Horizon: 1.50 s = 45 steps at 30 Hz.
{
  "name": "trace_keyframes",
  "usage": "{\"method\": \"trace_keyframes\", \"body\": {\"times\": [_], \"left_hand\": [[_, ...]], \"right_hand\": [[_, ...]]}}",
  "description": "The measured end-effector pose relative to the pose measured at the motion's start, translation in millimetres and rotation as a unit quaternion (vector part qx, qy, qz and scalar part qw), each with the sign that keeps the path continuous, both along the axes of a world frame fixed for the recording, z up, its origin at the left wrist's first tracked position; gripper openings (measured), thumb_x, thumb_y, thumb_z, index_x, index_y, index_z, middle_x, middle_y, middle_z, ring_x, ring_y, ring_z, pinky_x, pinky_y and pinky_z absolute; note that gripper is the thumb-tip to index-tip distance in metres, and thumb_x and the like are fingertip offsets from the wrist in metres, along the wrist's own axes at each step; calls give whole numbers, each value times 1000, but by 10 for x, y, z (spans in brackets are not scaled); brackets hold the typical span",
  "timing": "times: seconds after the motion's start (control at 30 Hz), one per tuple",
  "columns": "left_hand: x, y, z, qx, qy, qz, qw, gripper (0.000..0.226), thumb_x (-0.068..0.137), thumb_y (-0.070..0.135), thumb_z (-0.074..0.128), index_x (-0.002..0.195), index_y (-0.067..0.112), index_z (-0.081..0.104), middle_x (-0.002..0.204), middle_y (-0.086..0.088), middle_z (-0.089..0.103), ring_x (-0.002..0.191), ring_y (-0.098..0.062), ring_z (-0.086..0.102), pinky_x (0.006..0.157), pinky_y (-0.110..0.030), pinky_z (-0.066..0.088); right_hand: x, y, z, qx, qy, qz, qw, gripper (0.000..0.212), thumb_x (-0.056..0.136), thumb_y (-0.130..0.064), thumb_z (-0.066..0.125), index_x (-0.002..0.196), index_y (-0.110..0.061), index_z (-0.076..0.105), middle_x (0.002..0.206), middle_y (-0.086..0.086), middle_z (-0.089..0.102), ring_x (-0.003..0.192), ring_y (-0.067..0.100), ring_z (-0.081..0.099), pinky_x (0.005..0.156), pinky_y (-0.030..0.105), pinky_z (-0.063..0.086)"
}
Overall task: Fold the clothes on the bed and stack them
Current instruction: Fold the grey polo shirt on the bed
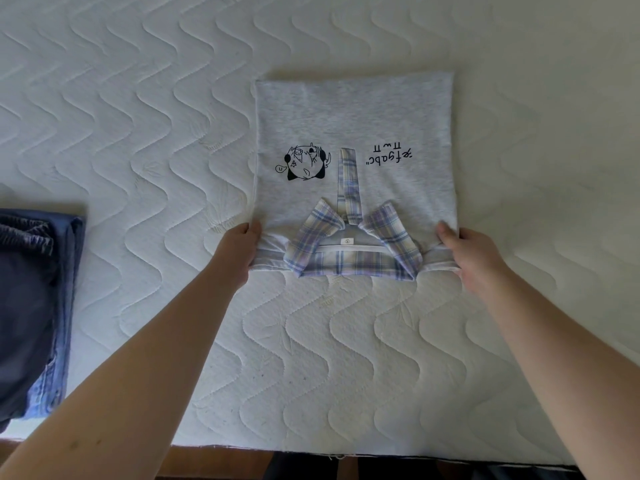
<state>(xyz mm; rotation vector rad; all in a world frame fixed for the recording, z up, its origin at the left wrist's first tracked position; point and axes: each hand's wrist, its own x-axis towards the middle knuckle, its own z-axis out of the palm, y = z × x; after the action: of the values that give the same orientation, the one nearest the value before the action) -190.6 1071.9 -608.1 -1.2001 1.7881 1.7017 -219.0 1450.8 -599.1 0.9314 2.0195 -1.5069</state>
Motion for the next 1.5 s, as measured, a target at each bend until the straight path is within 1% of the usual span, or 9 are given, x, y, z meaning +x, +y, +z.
{"method": "trace_keyframes", "body": {"times": [0.13, 0.17, 0.3, 0.43, 0.63, 0.77, 1.07, 1.37, 1.5], "left_hand": [[87, 1, 35, 81, -15, 35, 996, 19, 103, 25, 48, 107, 19, 65, 103, -6, 74, 88, -22, 73, 68, -34, 58], [125, -4, 53, 93, -15, 27, 995, 18, 102, 26, 48, 108, 19, 64, 104, -6, 74, 90, -22, 73, 68, -33, 58], [241, -13, 121, 118, -7, -23, 993, 27, 92, 33, 65, 111, 14, 65, 99, -5, 76, 89, -22, 73, 64, -27, 58], [283, 7, 216, 133, 12, 2, 991, 27, 89, 26, 68, 111, 9, 66, 102, -9, 75, 91, -24, 73, 67, -27, 58], [405, 25, 890, 157, 88, 24, 983, 22, 80, 33, 71, 94, 17, 77, 104, -11, 74, 91, -23, 73, 68, -27, 58], [581, -52, 1451, 170, 129, 14, 977, 27, 81, 35, 73, 101, 18, 77, 110, -10, 73, 99, -23, 71, 74, -27, 57], [1108, -12, 2580, 151, 163, -17, 975, 35, 83, 41, 71, 107, 16, 74, 109, -15, 72, 100, -26, 70, 76, -29, 56], [1549, 78, 3376, 166, 177, -25, 970, 30, 85, 37, 69, 106, 16, 74, 107, -14, 72, 95, -25, 70, 73, -28, 56], [1669, 56, 3559, 167, 201, -64, 963, 42, 79, 48, 75, 109, 19, 73, 106, -11, 73, 94, -23, 71, 71, -26, 55]], "right_hand": [[105, 55, -65, -72, -30, -43, 996, 30, 89, -35, 67, 102, -7, 69, 88, 8, 73, 70, 18, 72, 63, 31, 57], [143, 66, -71, -78, -34, -44, 995, 30, 89, -35, 67, 101, -8, 69, 89, 7, 73, 69, 17, 72, 61, 30, 57], [239, 81, -29, -91, -32, -31, 995, 27, 90, -38, 64, 96, -12, 69, 96, 9, 74, 83, 24, 71, 81, 42, 56], [245, 56, 193, -148, 0, -47, 988, 23, 89, -33, 65, 97, -13, 70, 88, 5, 76, 77, 19, 73, 61, 28, 57], [327, 61, 928, -179, 67, -55, 980, 14, 96, -21, 58, 93, -13, 69, 84, 1, 76, 74, 13, 72, 60, 21, 55], [524, 69, 1472, -195, 91, -65, 974, 20, 89, -28, 60, 79, -20, 76, 84, 2, 76, 77, 14, 73, 62, 22, 56], [1110, 32, 2568, -178, 107, -100, 973, 15, 96, -13, 55, 92, -5, 68, 75, 4, 74, 65, 15, 71, 58, 25, 57], [1731, 118, 3547, -160, 102, -140, 972, 12, 92, -21, 63, 91, -11, 70, 76, 0, 75, 65, 10, 70, 51, 18, 52], [1927, 86, 3731, -158, 109, -179, 965, 8, 91, -18, 64, 90, -13, 70, 75, -2, 75, 64, 8, 70, 51, 18, 51]]}}
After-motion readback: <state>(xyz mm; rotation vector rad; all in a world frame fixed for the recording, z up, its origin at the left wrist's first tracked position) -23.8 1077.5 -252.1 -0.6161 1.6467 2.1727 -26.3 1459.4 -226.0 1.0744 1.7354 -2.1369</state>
